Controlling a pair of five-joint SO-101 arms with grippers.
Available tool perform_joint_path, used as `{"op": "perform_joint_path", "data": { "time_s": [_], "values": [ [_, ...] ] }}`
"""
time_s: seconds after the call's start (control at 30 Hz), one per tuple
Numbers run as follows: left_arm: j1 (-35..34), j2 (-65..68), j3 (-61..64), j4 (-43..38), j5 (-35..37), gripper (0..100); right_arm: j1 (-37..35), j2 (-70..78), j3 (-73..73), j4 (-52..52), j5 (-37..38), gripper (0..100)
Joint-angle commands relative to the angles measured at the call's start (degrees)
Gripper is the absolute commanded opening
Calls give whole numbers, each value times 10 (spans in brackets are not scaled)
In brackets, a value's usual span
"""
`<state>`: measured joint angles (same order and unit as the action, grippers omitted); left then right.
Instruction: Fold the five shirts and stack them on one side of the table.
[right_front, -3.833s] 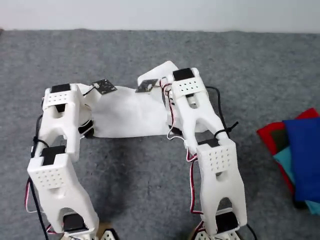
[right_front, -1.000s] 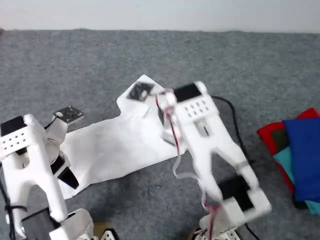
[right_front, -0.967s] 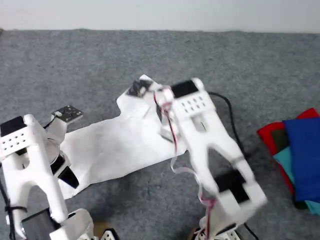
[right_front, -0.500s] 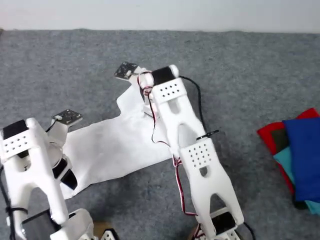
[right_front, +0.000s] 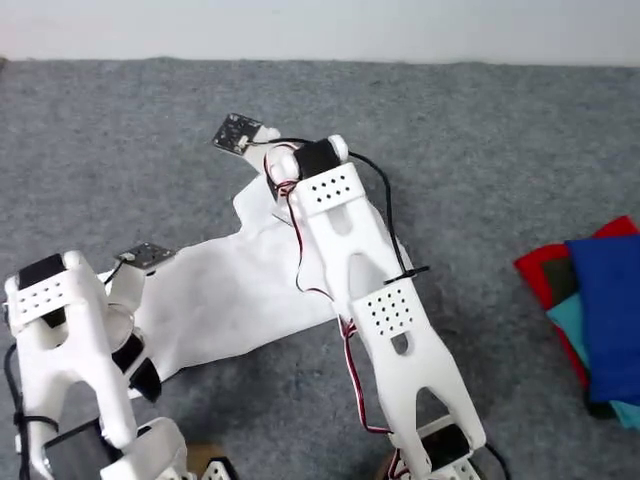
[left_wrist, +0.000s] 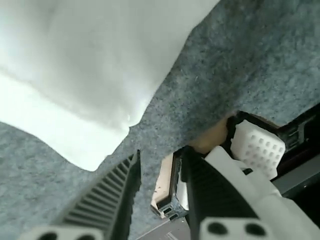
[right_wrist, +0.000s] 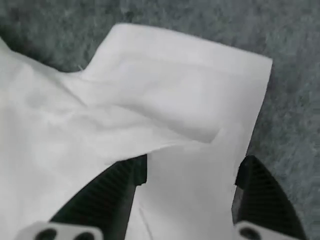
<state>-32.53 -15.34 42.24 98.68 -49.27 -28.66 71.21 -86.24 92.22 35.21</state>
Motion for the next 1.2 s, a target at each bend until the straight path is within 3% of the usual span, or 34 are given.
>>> {"op": "perform_joint_path", "data": {
  "time_s": [0.0,0.23,0.47,0.67,0.97,1.17],
  "values": [
    [-22,-20,0,12,4,126,0,-45,-29,-52,-4,302],
    [-30,-20,0,12,4,126,9,-74,-31,-78,-5,302],
    [-11,-20,-22,12,-31,126,11,-145,-17,114,15,303],
    [32,-20,-105,18,-128,127,44,-240,228,111,79,303],
    [34,-20,-130,18,-114,126,72,-444,752,79,133,303],
    [34,-20,-119,18,-105,126,165,-467,774,14,82,303]
  ]
}}
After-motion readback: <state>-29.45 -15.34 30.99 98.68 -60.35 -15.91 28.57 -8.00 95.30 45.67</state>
